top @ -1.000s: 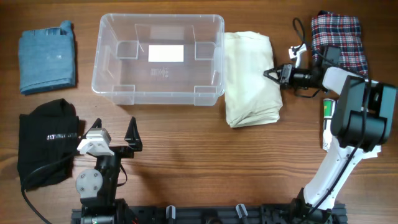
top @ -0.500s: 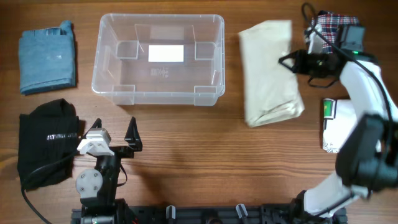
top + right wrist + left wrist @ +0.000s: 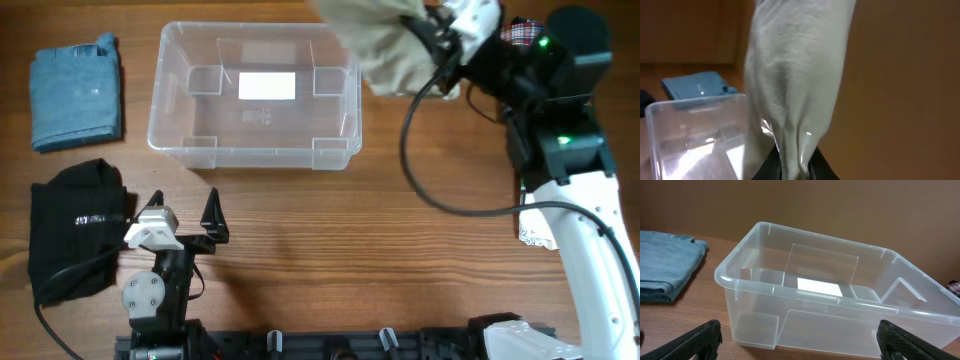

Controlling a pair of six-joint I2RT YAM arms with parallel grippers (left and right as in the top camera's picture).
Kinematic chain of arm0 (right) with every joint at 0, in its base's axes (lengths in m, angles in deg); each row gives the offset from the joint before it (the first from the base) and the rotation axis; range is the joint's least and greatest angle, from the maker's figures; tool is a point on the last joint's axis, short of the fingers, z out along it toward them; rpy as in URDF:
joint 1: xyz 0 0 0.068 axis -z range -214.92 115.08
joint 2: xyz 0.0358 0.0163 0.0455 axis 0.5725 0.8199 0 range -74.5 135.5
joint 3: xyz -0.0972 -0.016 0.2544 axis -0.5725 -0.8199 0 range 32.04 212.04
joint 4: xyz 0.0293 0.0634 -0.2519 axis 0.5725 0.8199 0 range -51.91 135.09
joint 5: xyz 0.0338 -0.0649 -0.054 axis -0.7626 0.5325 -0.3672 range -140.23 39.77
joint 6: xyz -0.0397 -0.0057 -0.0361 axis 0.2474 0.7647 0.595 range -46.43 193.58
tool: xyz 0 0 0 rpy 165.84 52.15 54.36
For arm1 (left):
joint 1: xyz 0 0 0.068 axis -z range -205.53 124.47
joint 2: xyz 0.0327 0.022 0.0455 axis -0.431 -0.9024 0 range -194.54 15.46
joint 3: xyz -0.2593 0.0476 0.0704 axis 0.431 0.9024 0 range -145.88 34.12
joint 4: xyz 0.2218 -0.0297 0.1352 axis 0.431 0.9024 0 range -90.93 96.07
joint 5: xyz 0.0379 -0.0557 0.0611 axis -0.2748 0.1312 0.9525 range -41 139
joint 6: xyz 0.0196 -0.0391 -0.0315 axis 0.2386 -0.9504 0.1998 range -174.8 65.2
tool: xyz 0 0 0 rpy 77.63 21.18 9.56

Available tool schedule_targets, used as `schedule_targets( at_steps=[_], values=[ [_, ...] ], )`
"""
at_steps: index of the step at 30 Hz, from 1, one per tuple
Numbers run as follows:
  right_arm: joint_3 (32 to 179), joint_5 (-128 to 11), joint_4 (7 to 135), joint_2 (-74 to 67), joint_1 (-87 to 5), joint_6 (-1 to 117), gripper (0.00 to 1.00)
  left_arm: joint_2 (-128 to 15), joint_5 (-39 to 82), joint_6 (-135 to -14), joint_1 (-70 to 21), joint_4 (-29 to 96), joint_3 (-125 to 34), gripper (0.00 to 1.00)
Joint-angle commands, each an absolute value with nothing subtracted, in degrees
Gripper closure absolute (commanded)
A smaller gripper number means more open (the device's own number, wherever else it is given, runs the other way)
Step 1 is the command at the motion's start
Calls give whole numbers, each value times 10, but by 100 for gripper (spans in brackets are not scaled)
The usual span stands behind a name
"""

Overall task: Pack container
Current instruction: 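Lift the cream cloth and lower it into the clear bin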

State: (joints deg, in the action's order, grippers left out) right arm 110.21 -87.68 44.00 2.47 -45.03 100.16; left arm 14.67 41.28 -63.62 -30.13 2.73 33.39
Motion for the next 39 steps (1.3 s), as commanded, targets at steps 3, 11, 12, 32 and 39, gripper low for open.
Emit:
schedule_targets(
  at_steps=[3,11,12,32,39],
  values=[
    [1121,-850,354,63,-559,1147,96,151,416,-627,-299,28,338,0],
    [1121,-661,148,265,-663,1186,96,151,416,-627,-299,28,338,0],
    [1121,-623,123,287,-670,1187,96,151,416,-627,-299,28,338,0],
    [1121,-505,51,448,-685,1442,95,151,416,-627,-299,28,338,0],
    [1121,-530,23,473,-705,1440,96,151,416,-627,-299,28,338,0]
  ],
)
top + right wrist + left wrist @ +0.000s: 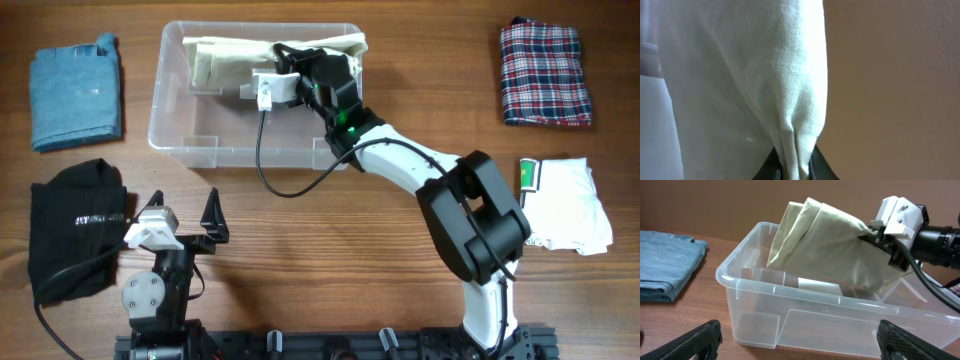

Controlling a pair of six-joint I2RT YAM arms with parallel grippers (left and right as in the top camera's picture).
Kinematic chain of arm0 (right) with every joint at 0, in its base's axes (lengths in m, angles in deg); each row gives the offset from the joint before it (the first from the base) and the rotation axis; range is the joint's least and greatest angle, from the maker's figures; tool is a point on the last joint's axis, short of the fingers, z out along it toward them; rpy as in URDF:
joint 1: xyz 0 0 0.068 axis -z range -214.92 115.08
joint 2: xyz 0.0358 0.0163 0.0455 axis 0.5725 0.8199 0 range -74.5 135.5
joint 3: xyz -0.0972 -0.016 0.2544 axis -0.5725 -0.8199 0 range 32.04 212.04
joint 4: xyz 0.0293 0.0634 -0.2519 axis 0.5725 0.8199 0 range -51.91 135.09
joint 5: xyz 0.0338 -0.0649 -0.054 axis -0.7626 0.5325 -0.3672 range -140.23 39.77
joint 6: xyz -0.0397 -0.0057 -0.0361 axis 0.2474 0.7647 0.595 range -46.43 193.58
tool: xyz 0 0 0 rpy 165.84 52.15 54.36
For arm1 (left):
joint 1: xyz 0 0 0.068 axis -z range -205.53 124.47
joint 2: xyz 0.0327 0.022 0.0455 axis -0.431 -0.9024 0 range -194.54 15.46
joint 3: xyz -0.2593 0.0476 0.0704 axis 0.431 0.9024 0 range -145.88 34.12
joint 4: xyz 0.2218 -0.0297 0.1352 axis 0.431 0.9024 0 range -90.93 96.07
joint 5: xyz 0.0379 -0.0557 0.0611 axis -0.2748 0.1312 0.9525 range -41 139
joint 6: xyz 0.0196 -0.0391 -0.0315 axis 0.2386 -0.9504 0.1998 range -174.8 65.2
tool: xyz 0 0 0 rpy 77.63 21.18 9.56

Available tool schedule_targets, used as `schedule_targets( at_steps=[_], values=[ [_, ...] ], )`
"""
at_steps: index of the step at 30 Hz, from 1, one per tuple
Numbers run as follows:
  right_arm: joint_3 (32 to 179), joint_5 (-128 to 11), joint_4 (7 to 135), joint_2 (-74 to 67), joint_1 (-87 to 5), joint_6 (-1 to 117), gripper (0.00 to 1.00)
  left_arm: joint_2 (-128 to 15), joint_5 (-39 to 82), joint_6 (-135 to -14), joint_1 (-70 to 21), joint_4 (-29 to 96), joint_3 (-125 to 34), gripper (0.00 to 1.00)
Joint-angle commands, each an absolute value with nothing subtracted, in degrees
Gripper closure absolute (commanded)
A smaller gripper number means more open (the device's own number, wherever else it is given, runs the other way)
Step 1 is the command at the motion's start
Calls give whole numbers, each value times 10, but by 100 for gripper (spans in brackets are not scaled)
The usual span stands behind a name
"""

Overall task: Pack container
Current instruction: 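Lift the cream cloth and lower it into the clear bin, then release the cream cloth and move the right gripper to the plaid cloth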

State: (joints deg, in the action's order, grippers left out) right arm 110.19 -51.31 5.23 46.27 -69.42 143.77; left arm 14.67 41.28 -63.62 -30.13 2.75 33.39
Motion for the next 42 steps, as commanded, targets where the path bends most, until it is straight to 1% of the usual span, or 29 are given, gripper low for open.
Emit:
schedule_targets(
  at_steps=[1,6,7,8,9,11,14,17,21,23,25,28,32,34,36,39,42],
  values=[
    [1121,-533,5,480,-707,1440,96,151,416,-627,-299,28,338,0],
    [1121,-540,-24,499,-709,1440,95,151,416,-627,-299,28,338,0],
    [1121,-542,-24,499,-709,1440,67,151,416,-627,-299,28,338,0],
    [1121,-542,-31,499,-709,1440,11,151,416,-627,-299,28,338,0],
    [1121,-541,-36,499,-709,1439,0,151,416,-627,-299,28,338,0],
    [1121,-534,-55,499,-711,1437,0,151,416,-627,-299,28,338,0],
    [1122,-459,-102,495,-736,1354,0,151,416,-627,-299,28,338,0],
    [1122,-356,-97,477,-784,1287,0,151,416,-627,-299,28,338,0],
    [1122,-226,-39,427,-843,1182,0,151,416,-627,-299,28,338,0],
    [1122,-220,59,372,-864,1118,0,151,416,-627,-299,28,338,0],
    [1123,-234,141,318,-866,1046,0,151,416,-627,-299,28,338,0],
    [1149,-324,324,227,-853,984,0,151,416,-627,-299,28,338,0],
    [1273,-416,614,194,-804,905,0,151,416,-627,-299,28,338,0],
    [1322,-470,716,194,-763,884,0,151,416,-627,-299,28,338,0],
    [1342,-524,770,194,-720,884,0,151,416,-627,-299,28,338,0],
    [1342,-556,788,193,-687,883,0,151,416,-627,-299,28,338,0],
    [1342,-557,794,193,-623,818,0,151,416,-627,-299,28,338,0]
  ],
)
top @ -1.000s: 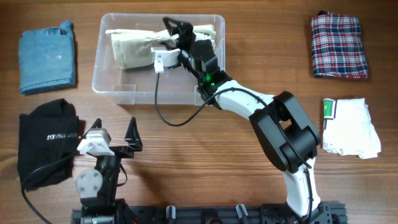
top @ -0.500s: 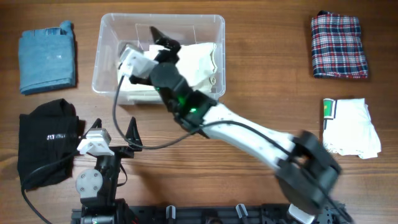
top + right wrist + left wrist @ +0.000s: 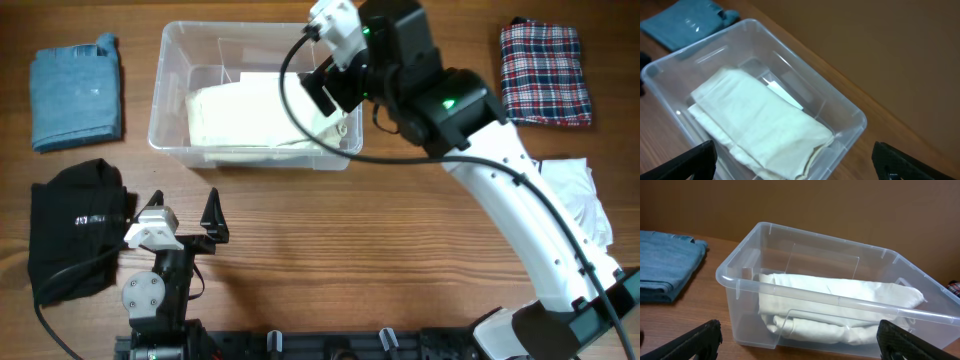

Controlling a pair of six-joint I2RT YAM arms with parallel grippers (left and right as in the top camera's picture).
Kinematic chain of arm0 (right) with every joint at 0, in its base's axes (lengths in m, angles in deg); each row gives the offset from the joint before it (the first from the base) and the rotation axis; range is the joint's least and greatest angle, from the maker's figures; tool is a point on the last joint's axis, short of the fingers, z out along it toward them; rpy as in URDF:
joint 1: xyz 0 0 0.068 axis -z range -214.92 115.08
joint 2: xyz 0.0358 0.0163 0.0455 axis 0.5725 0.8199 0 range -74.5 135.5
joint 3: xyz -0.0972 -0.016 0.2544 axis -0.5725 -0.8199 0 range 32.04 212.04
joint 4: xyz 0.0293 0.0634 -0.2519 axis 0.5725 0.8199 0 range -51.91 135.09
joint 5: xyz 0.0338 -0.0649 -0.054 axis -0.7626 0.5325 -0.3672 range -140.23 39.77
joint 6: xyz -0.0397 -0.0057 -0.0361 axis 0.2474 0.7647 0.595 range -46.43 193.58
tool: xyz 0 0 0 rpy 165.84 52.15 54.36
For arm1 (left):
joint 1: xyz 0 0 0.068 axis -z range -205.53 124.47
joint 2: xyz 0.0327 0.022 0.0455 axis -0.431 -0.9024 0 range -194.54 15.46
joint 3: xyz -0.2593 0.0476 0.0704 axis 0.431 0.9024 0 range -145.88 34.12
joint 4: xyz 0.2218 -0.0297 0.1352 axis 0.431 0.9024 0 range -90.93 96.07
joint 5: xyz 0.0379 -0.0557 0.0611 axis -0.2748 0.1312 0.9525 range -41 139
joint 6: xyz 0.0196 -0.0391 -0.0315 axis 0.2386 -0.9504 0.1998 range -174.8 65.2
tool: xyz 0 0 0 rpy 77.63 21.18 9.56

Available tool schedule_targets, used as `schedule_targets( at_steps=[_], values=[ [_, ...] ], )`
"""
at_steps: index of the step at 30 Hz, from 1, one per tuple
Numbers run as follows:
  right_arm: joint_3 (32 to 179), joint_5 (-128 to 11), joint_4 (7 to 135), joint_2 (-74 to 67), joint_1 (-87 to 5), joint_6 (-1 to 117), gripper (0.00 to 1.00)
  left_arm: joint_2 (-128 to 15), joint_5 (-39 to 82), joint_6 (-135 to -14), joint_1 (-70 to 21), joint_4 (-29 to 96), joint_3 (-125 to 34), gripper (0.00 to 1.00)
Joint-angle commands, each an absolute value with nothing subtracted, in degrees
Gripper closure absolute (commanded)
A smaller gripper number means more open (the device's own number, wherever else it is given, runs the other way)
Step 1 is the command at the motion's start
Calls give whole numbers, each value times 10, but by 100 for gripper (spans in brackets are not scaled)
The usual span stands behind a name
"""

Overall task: Pack container
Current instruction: 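Release the cream cloth and move the right gripper to the plaid cloth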

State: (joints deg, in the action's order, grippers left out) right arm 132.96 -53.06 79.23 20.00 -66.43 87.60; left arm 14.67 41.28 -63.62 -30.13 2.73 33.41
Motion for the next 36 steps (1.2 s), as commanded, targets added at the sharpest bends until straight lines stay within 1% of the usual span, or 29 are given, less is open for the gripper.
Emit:
schedule_targets(
  at_steps=[1,5,8,9,12,14,18,23,34,36],
  values=[
    [1342,-565,796,193,-587,801,0,151,416,-627,-299,28,338,0],
    [1342,-653,793,198,-419,785,0,151,416,-627,-299,28,338,0],
    [1340,-697,778,219,-277,779,0,151,416,-627,-299,28,338,0],
    [1340,-706,775,231,-243,779,0,151,416,-627,-299,28,338,0],
    [1340,-756,771,298,-133,781,0,151,416,-627,-299,28,338,0],
    [1340,-779,770,357,-82,779,0,151,416,-627,-299,28,338,0],
    [1340,-803,774,439,-17,764,0,151,416,-627,-299,28,338,0],
    [1338,-799,779,453,42,784,0,151,416,-627,-299,28,338,0],
    [1337,-759,784,525,54,807,0,151,416,-627,-299,28,338,0],
    [1337,-760,784,538,54,810,4,151,416,-627,-299,28,338,0]
  ],
)
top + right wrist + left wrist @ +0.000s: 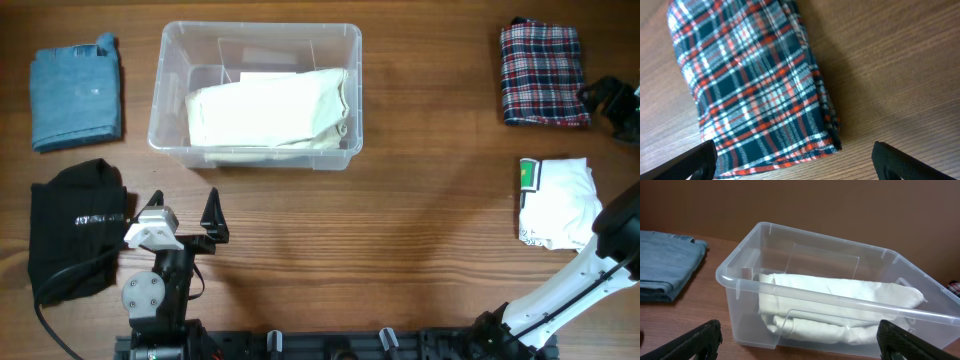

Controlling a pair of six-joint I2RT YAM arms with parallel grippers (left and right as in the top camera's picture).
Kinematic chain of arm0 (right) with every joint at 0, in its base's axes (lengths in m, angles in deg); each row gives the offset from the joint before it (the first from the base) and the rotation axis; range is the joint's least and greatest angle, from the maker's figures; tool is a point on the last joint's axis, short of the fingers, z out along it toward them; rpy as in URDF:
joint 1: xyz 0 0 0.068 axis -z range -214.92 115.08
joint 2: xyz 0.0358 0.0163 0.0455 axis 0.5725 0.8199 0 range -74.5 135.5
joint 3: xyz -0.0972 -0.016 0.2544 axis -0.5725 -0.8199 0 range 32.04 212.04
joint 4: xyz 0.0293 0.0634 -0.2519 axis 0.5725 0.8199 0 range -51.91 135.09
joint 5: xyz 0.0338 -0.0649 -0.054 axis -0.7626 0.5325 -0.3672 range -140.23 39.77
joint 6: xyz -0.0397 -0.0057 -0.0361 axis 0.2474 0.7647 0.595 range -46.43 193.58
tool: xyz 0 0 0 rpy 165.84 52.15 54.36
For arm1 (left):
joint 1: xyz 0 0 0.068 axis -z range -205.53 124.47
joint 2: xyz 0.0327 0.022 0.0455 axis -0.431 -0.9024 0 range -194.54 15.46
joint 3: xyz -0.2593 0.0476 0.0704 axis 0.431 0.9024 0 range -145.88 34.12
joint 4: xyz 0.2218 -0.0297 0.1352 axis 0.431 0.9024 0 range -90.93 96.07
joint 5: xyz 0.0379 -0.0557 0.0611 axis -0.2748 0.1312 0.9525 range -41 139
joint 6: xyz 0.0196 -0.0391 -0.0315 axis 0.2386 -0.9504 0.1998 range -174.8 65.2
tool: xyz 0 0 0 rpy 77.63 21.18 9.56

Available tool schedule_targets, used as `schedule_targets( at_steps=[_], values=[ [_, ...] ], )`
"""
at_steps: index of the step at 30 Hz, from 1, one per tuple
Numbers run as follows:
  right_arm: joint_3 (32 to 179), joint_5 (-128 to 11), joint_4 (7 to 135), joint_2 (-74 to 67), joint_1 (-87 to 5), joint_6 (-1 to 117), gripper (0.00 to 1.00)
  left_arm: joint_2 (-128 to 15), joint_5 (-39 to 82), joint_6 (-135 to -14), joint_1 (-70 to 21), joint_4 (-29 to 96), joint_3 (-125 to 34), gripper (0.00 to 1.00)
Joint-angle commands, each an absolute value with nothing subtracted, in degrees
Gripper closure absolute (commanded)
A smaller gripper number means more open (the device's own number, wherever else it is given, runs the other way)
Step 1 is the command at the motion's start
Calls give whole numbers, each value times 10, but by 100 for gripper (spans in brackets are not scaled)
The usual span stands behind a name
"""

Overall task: Pack container
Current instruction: 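Release the cream cloth and move the right gripper to the plaid cloth, then grasp the red plaid cloth with the right gripper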

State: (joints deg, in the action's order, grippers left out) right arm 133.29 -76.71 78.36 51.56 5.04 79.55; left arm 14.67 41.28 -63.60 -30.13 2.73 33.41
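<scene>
A clear plastic container (156,112) (735,279) stands at the back left of the table. A folded cream cloth (268,112) (850,288) lies inside it. My right gripper (611,106) (795,162) hangs open and empty at the far right, just beside the folded plaid cloth (543,73) (747,85). A white cloth (558,203) lies nearer the front on the right. My left gripper (185,217) (799,341) rests open near the front left, facing the container, holding nothing.
A folded blue cloth (76,92) (665,270) lies left of the container. A black garment (75,240) sits at the front left beside my left arm. Bare wood lies between the container and the cloths on the right.
My right gripper was open over the container's right end; now it is at the far right beside the plaid cloth. The cream cloth stays in the container. The left arm is unmoved.
My right gripper held the cream cloth in the air at the container's back right corner. Then it held the cloth over the container. Then it was open above the container, with the cloth lying inside. Now it is open by the plaid cloth.
</scene>
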Motion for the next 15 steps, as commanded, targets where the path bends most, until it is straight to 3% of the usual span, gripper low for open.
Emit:
schedule_targets(
  at_steps=[1,15],
  values=[
    [1337,-761,782,544,54,810,4,151,416,-627,-299,28,338,0],
    [1336,-804,739,600,49,809,8,151,416,-627,-299,28,338,0]
  ],
)
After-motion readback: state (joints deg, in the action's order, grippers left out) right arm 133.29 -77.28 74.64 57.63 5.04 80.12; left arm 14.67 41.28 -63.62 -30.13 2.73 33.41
